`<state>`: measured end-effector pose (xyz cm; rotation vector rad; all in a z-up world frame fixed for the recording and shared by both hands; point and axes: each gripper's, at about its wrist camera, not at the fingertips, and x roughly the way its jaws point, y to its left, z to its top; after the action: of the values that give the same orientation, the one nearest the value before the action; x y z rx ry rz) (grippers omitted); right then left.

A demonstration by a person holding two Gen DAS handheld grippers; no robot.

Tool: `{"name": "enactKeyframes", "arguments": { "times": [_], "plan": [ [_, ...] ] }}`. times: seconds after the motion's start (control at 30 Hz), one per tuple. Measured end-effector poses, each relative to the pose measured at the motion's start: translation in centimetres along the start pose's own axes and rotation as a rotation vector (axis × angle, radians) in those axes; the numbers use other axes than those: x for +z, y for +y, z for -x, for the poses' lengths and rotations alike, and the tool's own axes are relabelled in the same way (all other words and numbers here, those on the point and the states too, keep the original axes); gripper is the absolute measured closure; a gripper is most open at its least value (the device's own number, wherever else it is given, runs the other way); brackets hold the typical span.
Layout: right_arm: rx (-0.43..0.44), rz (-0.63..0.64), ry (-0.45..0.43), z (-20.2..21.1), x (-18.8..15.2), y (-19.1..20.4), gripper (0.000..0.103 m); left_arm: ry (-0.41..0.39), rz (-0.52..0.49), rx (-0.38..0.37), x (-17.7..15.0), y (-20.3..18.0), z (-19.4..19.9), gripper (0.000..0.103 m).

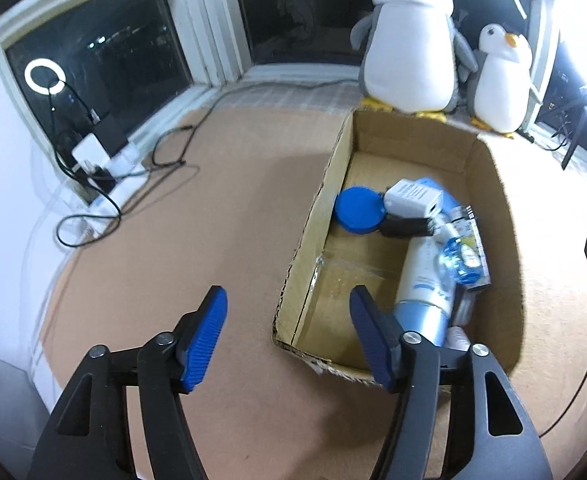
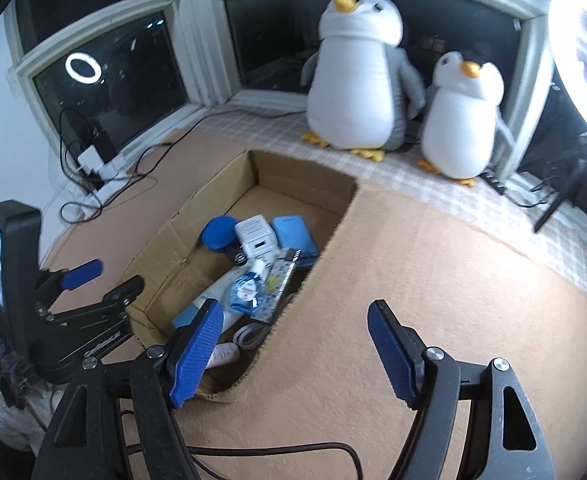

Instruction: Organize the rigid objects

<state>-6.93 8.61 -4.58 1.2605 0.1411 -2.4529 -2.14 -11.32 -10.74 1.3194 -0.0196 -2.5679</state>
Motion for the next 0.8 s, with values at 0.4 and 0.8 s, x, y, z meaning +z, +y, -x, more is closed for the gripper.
{"name": "enactKeyframes", "arguments": {
  "times": [0.4, 0.8],
  "plan": [
    [-0.116, -0.097, -0.150, 6.6, -1.0, -1.6, 0.027, -0.145, -0.050, -0.029, 0.6, -1.6, 7.5, 0.027],
    [-0.153, -0.101, -0.206, 8.9, -1.4, -1.5, 0.024, -0.179, -0.063, -0.054, 0.2, -2.4, 9.7, 0.027]
  ]
}}
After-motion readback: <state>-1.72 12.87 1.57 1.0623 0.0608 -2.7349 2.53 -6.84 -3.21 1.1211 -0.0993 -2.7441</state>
